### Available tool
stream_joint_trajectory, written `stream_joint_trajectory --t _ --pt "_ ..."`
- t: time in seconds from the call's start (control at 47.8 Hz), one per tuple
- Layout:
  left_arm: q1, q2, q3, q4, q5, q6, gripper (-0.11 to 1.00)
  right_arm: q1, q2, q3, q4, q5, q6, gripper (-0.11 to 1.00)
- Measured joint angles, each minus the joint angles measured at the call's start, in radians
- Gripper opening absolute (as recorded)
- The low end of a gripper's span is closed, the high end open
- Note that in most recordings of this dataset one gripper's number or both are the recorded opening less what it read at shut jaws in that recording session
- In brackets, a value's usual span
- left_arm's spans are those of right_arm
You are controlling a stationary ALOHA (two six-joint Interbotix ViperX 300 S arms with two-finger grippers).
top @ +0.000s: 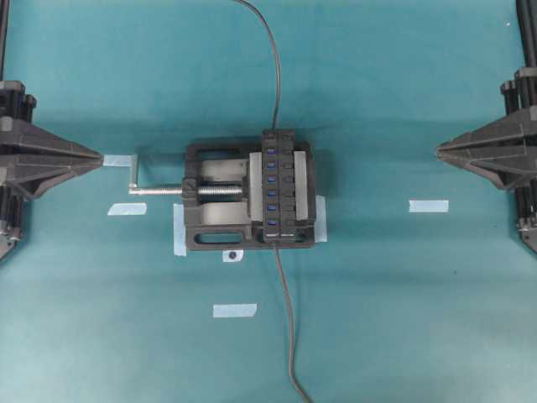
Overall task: Insert the USB into the center port of the fixed hub
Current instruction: 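Raise the right gripper and swing it toward the hub's right end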
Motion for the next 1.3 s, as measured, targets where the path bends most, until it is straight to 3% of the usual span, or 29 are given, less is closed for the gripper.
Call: stream_joint_trajectory --t 0.063,0.125,0.23,0.46,0.732,1.066,1.296 --pt "0.000 0.002 0.003 0.002 0.000 -0.009 0.07 -0.002 0.000 0.005 0.005 0.002 0.002 0.16" --pt "-0.002 0.005 0.005 0.002 0.000 -0.031 0.00 -0.009 0.000 0.014 0.021 0.000 0.014 0.06" --pt "-0.005 0.015 0.003 0.002 0.000 -0.035 0.00 -0.025 -0.003 0.015 0.040 0.000 0.051 -0.01" --pt "-0.005 0.054 -0.018 0.003 0.052 -0.037 0.00 -0.041 -0.002 0.014 0.043 0.052 0.074 -0.02" --pt "-0.005 0.069 -0.048 0.003 0.133 -0.037 0.00 -0.069 0.021 -0.044 0.041 0.241 0.074 -0.02" --pt "-0.005 0.069 -0.080 0.003 0.230 -0.037 0.00 -0.101 0.135 -0.187 -0.002 0.525 0.074 -0.02" --pt "-0.005 0.077 -0.098 0.003 0.272 -0.038 0.00 -0.130 0.265 -0.264 -0.051 0.588 0.074 -0.02"
